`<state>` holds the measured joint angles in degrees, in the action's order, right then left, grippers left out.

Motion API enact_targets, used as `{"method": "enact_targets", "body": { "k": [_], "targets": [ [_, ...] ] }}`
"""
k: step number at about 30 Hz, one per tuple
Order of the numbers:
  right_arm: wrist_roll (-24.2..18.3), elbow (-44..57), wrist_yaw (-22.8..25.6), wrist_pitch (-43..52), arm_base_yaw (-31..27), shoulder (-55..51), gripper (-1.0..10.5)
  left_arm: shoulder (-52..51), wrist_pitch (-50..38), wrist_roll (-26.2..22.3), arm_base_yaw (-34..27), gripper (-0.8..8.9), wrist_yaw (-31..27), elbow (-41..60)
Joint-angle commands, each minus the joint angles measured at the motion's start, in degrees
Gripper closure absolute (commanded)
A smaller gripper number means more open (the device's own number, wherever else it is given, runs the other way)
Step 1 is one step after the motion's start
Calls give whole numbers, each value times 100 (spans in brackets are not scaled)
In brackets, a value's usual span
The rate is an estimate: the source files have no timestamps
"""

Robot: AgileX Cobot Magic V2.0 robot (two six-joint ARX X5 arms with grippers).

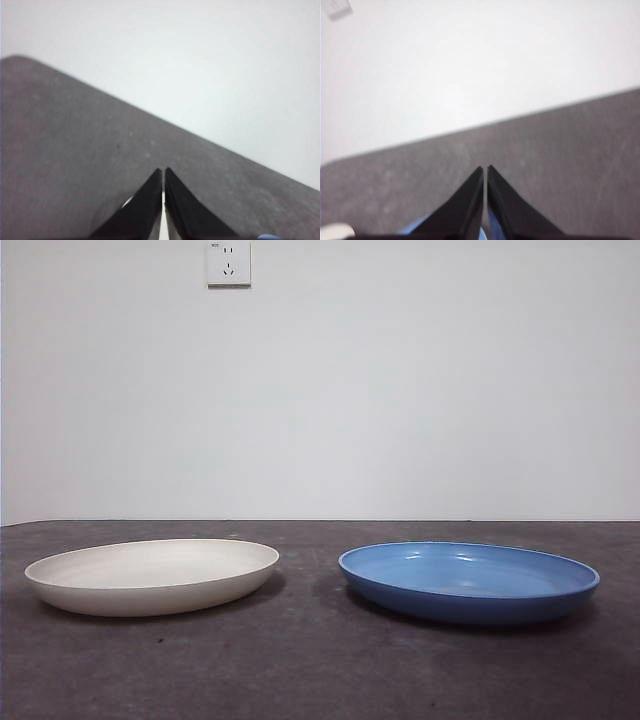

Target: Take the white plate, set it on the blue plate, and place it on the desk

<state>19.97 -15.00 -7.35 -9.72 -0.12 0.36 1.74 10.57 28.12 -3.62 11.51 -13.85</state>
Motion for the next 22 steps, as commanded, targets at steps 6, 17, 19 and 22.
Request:
{"method": "enact_targets", "body": {
  "k": [6, 17, 19, 22],
  "targets": [
    [-385, -1147, -13, -509, -9, 549, 939, 715, 848, -627, -13, 804, 13, -1366],
    [-1276, -3053, -986, -2343, -2, 2498, 939, 2498, 2404, -1668, -11, 804, 1121, -3126],
    [-1440, -3366, -1220, -2785, -2, 2846, 939, 2778, 2706, -1832, -11, 804, 1342, -3322],
    [-1698, -3775, -1547, -3421, 0, 3348, 939, 3147, 3185, -2138, 2, 804, 1666, -3569]
  ]
}}
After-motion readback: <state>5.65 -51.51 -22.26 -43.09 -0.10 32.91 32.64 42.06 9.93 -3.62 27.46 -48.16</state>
